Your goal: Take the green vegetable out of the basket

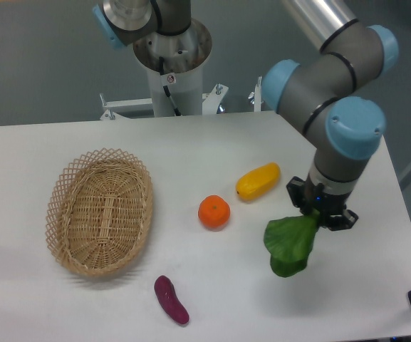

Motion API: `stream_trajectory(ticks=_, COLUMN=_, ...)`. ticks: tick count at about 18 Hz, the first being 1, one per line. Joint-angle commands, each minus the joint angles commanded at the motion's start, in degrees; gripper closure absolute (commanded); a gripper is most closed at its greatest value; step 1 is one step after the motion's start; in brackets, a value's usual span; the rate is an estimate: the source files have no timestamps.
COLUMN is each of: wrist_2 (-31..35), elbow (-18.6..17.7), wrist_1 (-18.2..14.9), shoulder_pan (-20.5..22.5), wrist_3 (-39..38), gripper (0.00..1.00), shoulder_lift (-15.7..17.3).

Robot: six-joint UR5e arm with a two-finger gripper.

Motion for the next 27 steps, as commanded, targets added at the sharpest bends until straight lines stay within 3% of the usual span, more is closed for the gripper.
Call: stream_trajectory(ticks=27, wrist_2=0.8, elbow=0.3, wrist_1=0.4, shoulder_pan=0.2, wrist_3=0.4, gripper=0.73, shoulder_lift=-0.9)
